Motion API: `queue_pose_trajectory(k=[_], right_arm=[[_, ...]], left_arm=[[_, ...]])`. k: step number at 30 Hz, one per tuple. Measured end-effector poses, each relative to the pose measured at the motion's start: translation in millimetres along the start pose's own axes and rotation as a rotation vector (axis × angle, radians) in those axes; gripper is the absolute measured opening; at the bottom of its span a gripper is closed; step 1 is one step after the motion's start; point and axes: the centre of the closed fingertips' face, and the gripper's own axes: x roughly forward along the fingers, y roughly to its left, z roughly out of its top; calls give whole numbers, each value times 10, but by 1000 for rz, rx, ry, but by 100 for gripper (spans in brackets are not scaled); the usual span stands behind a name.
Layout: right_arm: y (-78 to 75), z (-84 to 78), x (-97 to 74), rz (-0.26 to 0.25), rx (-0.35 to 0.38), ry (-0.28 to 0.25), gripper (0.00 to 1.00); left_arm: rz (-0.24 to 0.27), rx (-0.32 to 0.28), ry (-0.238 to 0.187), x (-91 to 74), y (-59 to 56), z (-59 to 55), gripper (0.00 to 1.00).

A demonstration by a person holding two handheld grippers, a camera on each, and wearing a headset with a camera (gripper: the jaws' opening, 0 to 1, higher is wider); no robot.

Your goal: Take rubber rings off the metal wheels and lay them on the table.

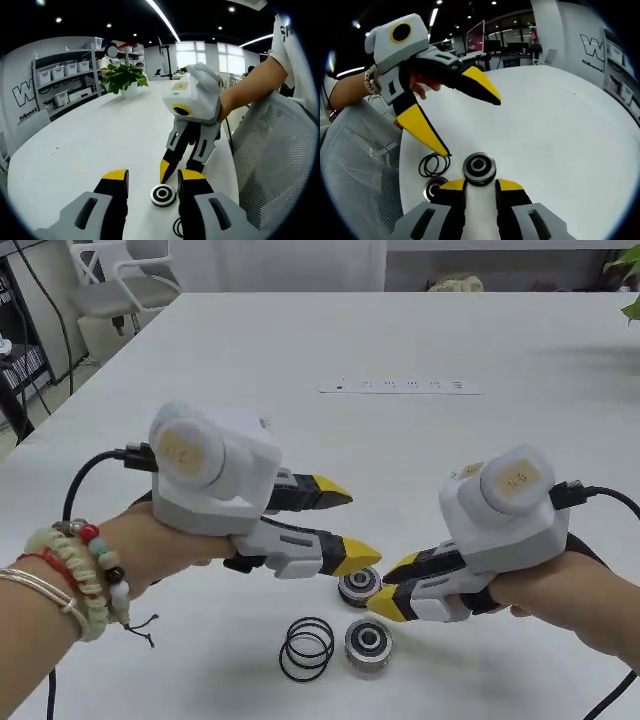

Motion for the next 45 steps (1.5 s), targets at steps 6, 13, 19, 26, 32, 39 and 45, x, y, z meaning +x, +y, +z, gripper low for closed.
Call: queue_pose_trajectory(k=[6,13,19,26,32,39,45], right_arm=[[-1,-11,7,-1,-5,6,20],[-8,-4,2,-2,0,0,20],[-5,-14,10,0,-4,4,20],[11,-19,20,7,-8,6,20],[16,-19,29,8,-37,4,16],[1,-21,26,-4,-87,9,13],[-16,-39,13,-9,-202,23,1]], left_arm=[[2,-6,38,131,-74,-216,35],[7,-56,60,166,-74,-373,24],[-14,-59,94,206,-141,-482,14],[-17,-96,82,203,-141,-486,13],[-3,-102,72,200,-103,-490,8],[-1,-83,61,199,-113,-488,8],[-5,-84,53,192,-112,-492,8]])
